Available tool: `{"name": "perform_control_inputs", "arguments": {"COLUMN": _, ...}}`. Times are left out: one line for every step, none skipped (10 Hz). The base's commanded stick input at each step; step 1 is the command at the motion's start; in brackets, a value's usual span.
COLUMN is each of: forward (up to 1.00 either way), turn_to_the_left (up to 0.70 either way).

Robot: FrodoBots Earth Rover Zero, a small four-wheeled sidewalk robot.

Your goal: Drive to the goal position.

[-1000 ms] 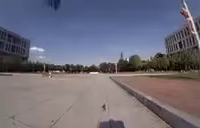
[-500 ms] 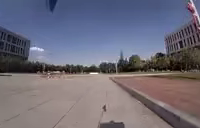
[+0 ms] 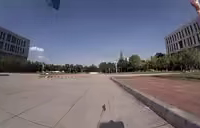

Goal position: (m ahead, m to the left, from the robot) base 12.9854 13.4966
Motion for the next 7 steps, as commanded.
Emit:
{"name": "perform_control_inputs", "arguments": {"forward": 0.70, "turn_to_the_left": 0.00}}
{"name": "perform_control_inputs", "arguments": {"forward": 0.70, "turn_to_the_left": 0.00}}
{"name": "perform_control_inputs", "arguments": {"forward": 0.70, "turn_to_the_left": 0.00}}
{"name": "perform_control_inputs", "arguments": {"forward": 0.70, "turn_to_the_left": 0.35}}
{"name": "perform_control_inputs", "arguments": {"forward": 0.70, "turn_to_the_left": 0.35}}
{"name": "perform_control_inputs", "arguments": {"forward": 0.70, "turn_to_the_left": 0.35}}
{"name": "perform_control_inputs", "arguments": {"forward": 0.70, "turn_to_the_left": 0.35}}
